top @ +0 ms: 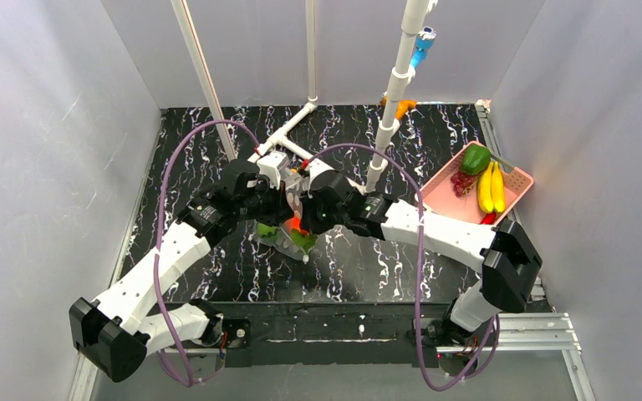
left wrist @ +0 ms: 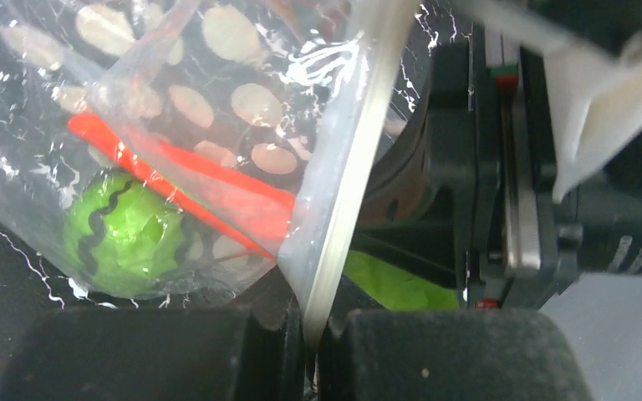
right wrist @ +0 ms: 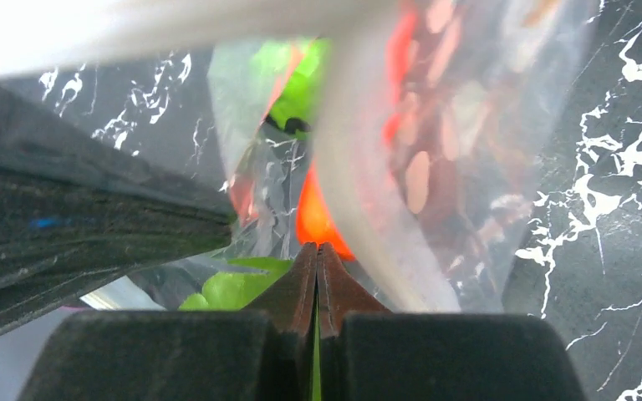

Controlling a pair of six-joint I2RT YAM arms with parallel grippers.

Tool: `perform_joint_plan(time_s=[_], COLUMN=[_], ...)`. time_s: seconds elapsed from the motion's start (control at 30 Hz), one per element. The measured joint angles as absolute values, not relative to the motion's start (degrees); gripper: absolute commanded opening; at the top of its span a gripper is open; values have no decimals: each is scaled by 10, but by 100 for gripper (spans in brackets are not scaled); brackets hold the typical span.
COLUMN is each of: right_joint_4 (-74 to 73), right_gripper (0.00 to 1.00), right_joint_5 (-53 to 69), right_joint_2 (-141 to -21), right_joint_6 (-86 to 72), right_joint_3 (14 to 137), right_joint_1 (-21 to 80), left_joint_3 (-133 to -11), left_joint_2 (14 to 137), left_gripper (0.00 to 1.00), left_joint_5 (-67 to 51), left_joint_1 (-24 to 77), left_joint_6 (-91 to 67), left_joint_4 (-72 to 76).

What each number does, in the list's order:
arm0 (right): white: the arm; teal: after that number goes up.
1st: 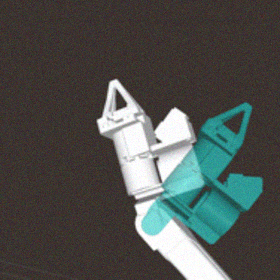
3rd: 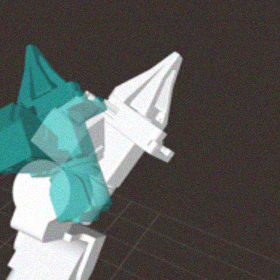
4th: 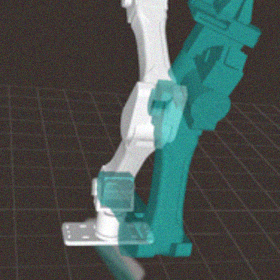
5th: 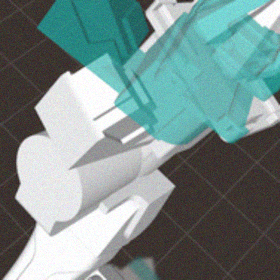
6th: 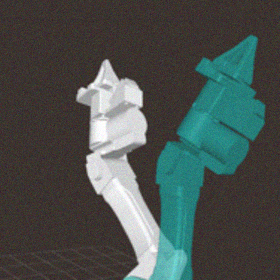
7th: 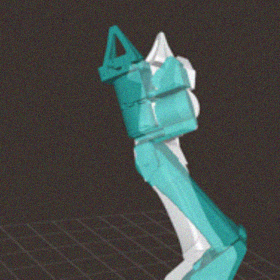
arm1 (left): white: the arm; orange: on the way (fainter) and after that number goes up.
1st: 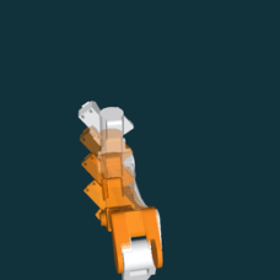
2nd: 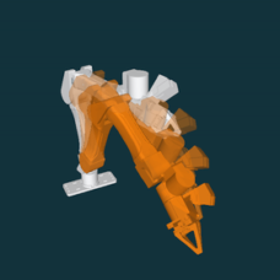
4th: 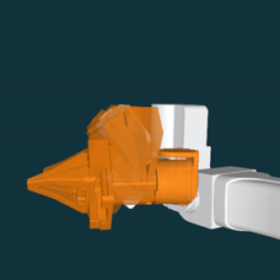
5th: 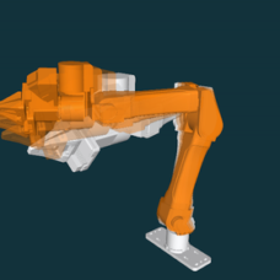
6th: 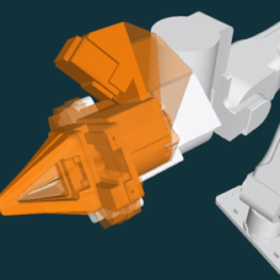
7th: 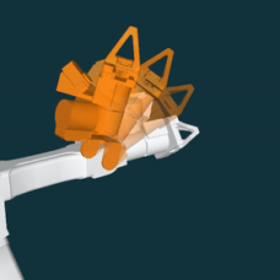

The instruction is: Place the food in the zip-top bag and seal the zipper

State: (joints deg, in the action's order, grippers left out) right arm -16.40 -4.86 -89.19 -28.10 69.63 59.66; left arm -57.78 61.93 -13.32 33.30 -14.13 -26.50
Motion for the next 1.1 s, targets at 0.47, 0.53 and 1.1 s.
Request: perform_joint_plan(time_s=[0.47, 0.53, 1.1], right_joint_4=[-283, -306, -283], right_gripper=[54, 61, 34], right_joint_5=[51, 61, 80], right_joint_2=[-878, -879, -977], right_joint_6=[-274, -263, -227], right_joint_3=[736, 745, 779], right_joint_1=[575, 575, 577], left_joint_3=[-578, -578, -577], left_joint_2=[620, 620, 622], left_gripper=[0, 0, 0], left_joint_5=[-132, -133, -123], left_joint_1=[333, 333, 327], left_joint_6=[-141, -141, -141], left_joint_4=[-262, -263, -266])
